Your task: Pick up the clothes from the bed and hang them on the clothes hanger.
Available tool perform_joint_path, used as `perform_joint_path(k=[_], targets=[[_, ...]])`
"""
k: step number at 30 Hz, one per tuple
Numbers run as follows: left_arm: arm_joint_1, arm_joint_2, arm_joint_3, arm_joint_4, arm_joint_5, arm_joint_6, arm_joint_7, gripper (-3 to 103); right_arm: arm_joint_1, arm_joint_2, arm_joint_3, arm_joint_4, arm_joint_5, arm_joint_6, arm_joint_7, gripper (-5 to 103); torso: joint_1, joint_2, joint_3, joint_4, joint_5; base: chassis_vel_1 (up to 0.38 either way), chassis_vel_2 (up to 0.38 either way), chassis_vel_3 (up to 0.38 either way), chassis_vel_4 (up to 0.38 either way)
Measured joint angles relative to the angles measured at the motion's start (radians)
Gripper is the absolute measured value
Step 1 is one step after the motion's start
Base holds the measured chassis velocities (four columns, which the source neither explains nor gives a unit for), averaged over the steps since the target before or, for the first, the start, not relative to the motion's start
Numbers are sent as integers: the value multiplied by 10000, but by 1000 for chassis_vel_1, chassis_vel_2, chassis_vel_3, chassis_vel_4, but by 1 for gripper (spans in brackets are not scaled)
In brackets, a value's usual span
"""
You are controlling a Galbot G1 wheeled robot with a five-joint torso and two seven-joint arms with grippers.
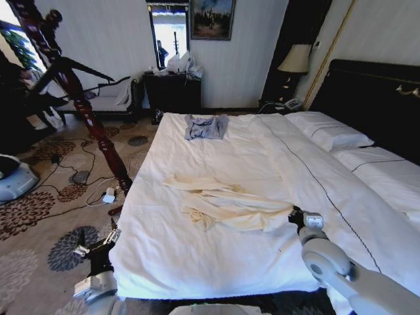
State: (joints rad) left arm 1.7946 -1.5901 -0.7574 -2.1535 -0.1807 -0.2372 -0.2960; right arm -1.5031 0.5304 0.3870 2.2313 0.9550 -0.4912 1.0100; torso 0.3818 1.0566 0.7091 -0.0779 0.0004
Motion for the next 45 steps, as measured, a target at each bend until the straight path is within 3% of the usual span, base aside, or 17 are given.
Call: perform_joint_path(k=[3, 6, 11, 12, 15, 17, 19, 21, 22, 24, 26, 29, 32, 37, 41, 42, 45], targets=[[35, -17, -86, 59, -9, -37, -1, 100, 86, -144, -158, 594, 888, -191, -87, 17, 0, 1, 0, 1, -4, 0, 0, 0, 0], [54, -52, -162, 91, -10, -74, -17, 100, 315, -383, -248, 1071, 1662, -390, -696, 28, -1, 1, -1, 2, -7, 0, 0, 0, 0], [158, -158, -161, 64, 127, -148, -36, 100, 1643, -714, -1079, 940, 1544, -265, -3740, 50, 0, 0, 0, 1, -5, 0, 0, 0, 0], [158, -158, -161, 64, 127, -148, -36, 100, 1643, -714, -1079, 940, 1544, -265, -3740, 50, 0, 0, 0, 1, -5, 0, 0, 0, 0], [203, -178, -141, -8, 207, -188, -52, 100, 2875, -593, -1986, 463, 732, 81, -5046, 66, 0, -1, 0, 4, -4, 0, 0, 0, 0], [225, -178, -139, -29, 220, -203, -57, 100, 3172, -566, -2166, 389, 655, 88, -5235, 66, 1, -1, 1, 3, -4, 0, 0, 0, 0], [263, -179, -143, -50, 239, -237, -67, 100, 3822, -461, -2613, 146, 312, 221, -5642, 77, 0, -1, 0, -2, -7, 0, 0, 0, 0], [251, -184, -157, -24, 278, -267, -104, 100, 4661, -175, -3408, -585, -1008, 1044, -6759, 88, 0, 0, 0, 0, -7, 0, 0, 0, 0], [251, -184, -157, -24, 278, -267, -104, 100, 4661, -175, -3408, -585, -1008, 1044, -6759, 88, 0, 0, 0, 0, -7, 0, 0, 0, 0], [197, -185, -152, -9, 340, -271, -157, 100, 5475, 242, -4211, -1530, -2674, 1920, -7800, 97, 0, -1, 1, 2, -10, 0, 0, 0, 0], [151, -186, -80, -75, 384, -245, -178, 100, 6268, 812, -5029, -2488, -3949, 2458, -8512, 99, 2, -2, 3, 3, 0, 0, 0, 0, 0], [101, -186, -32, -182, 424, -152, -169, 100, 6821, 1202, -5580, -2857, -3931, 2395, -8558, 100, 2, -2, 2, 2, -3, 0, 0, 0, 0], [13, -184, -73, -290, 386, -24, -190, 100, 7575, 1681, -6173, -2975, -2587, 1753, -8037, 100, 0, -1, 1, -1, -7, 0, 0, 0, 0], [-76, -182, -184, -267, 301, 21, -211, 100, 8487, 2382, -6770, -3416, -1475, 1097, -7347, 100, 1, -2, 2, 5, -5, 0, 0, 0, 0], [-128, -181, -274, -161, 139, 57, -218, 100, 9008, 2997, -6693, -3173, 1336, -14, -5318, 100, 2, -2, 1, 4, -6, 0, 0, 0, 0], [-128, -181, -274, -161, 139, 57, -218, 100, 9008, 2997, -6693, -3173, 1336, -14, -5318, 100, 2, -2, 1, 4, -6, 0, 0, 0, 0], [-277, -181, -309, -37, 42, 87, -230, 100, 9052, 3017, -6479, -2886, 2825, -442, -4733, 100, 1, -1, 0, 0, -7, 0, 0, 0, 0]])
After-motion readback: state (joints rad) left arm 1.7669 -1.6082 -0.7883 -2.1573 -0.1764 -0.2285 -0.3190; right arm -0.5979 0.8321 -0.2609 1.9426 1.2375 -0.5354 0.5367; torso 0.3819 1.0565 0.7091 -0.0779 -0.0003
